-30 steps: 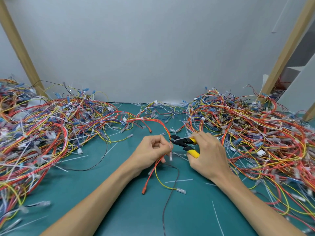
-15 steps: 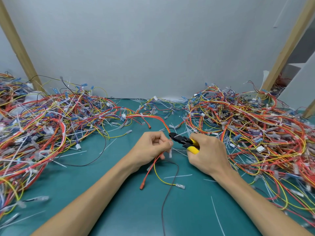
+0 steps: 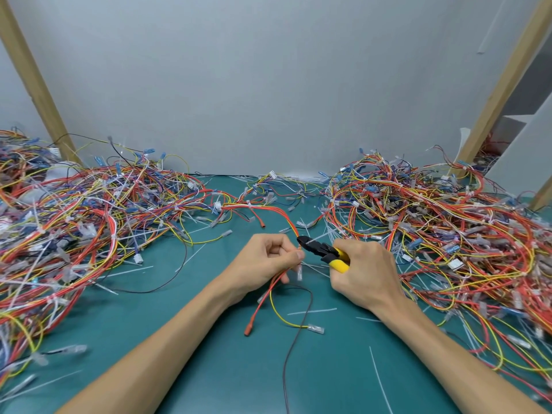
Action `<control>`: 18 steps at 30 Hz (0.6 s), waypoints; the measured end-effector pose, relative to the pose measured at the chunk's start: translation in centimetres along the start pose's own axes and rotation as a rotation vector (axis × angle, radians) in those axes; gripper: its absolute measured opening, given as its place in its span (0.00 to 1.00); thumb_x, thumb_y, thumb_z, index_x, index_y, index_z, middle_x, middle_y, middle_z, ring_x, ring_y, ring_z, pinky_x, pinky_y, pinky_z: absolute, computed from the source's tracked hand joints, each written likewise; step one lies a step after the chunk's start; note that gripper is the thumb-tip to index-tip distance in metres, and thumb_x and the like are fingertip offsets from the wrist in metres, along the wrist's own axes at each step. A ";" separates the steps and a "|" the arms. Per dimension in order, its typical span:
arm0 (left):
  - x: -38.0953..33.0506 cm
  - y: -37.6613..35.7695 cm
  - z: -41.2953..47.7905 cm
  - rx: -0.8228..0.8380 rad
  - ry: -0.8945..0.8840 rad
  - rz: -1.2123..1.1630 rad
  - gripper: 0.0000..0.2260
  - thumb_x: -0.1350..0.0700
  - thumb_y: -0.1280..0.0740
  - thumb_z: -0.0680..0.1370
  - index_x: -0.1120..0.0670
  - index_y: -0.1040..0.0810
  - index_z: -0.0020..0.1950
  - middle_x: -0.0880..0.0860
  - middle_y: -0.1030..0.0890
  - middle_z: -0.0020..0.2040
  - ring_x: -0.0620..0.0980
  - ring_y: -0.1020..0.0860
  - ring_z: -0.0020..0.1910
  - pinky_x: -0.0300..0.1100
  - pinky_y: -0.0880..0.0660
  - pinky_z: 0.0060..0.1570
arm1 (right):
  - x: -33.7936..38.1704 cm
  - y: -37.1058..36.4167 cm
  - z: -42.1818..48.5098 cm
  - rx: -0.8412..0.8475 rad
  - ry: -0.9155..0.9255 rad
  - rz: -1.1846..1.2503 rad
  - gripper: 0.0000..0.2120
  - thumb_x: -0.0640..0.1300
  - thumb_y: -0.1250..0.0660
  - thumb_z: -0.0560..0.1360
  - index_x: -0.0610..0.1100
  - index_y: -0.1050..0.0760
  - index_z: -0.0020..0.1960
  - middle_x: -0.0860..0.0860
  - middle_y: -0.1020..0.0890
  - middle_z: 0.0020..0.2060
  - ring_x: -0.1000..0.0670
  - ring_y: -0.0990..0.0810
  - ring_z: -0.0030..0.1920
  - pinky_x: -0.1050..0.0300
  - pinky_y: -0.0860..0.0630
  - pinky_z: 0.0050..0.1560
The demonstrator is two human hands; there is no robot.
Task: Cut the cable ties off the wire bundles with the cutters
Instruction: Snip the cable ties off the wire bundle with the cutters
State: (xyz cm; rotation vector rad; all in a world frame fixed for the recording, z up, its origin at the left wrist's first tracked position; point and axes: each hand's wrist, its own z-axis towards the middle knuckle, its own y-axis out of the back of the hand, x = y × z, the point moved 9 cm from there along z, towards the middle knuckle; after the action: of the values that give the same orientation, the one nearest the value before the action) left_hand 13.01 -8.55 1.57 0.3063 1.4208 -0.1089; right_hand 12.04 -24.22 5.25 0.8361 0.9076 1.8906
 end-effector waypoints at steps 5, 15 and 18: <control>0.1 0.0 0.1 -0.012 0.000 -0.003 0.10 0.60 0.30 0.77 0.54 0.24 0.36 0.51 0.18 0.33 0.46 0.25 0.25 0.34 0.27 0.30 | -0.1 0.2 -0.1 -0.026 -0.019 -0.009 0.07 0.48 0.37 0.62 0.50 0.36 0.33 0.53 0.30 0.26 0.44 0.31 0.30 0.56 0.34 0.29; 0.0 0.1 -0.1 -0.038 -0.011 0.009 0.10 0.60 0.31 0.78 0.56 0.25 0.37 0.49 0.19 0.31 0.46 0.25 0.26 0.35 0.26 0.30 | -0.3 0.8 0.1 -0.116 -0.015 -0.064 0.18 0.42 0.25 0.61 0.43 0.26 0.49 0.51 0.26 0.39 0.44 0.28 0.41 0.51 0.30 0.43; -0.1 0.2 -0.1 -0.040 -0.013 0.004 0.10 0.60 0.31 0.78 0.56 0.25 0.37 0.49 0.19 0.31 0.45 0.25 0.26 0.34 0.26 0.30 | -0.2 0.8 0.1 -0.107 -0.001 -0.058 0.18 0.43 0.25 0.61 0.44 0.26 0.48 0.51 0.26 0.39 0.45 0.28 0.41 0.51 0.30 0.43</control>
State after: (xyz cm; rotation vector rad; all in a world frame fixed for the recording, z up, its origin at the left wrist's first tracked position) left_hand 12.90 -8.37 1.67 0.2750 1.4079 -0.0792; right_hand 11.93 -24.64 5.93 0.7388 0.8141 1.8709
